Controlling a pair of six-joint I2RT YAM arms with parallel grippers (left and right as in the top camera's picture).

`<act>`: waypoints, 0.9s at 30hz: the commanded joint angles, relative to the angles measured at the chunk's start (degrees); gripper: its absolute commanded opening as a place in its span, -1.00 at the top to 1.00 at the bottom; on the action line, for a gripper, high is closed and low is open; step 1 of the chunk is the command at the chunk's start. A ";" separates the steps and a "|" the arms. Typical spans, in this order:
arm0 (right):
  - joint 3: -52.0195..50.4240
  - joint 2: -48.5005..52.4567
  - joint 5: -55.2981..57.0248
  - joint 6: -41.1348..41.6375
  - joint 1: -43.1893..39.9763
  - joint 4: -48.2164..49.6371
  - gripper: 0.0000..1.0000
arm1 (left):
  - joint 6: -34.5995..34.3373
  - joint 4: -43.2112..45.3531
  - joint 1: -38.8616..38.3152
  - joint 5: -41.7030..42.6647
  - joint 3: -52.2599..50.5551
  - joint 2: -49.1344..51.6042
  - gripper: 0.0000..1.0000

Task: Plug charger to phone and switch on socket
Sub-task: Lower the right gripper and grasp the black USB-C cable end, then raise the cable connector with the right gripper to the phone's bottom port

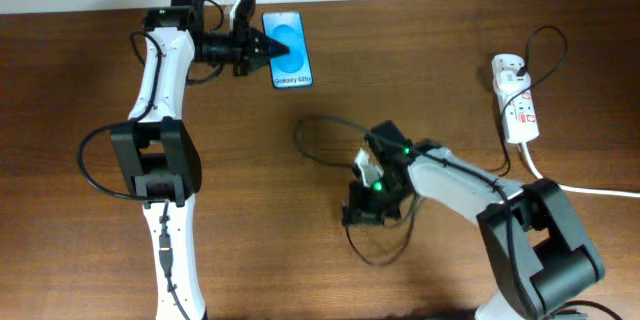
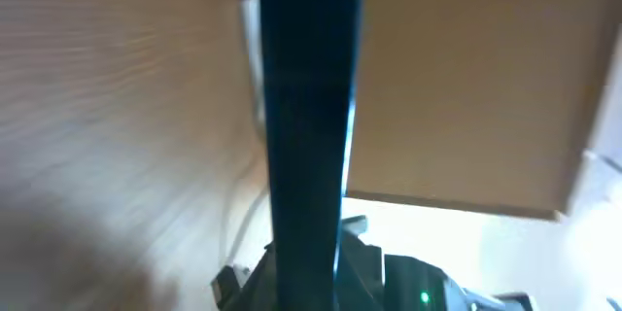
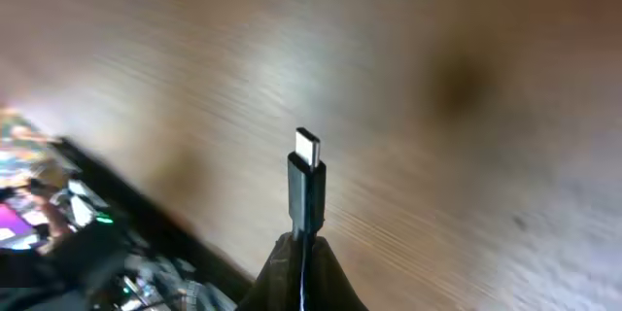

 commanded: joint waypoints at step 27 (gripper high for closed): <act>35.54 -4.63 1.57 -3.89 0.96 -0.76 0.92 | 14.08 -5.73 -3.10 3.37 0.90 -17.00 1.00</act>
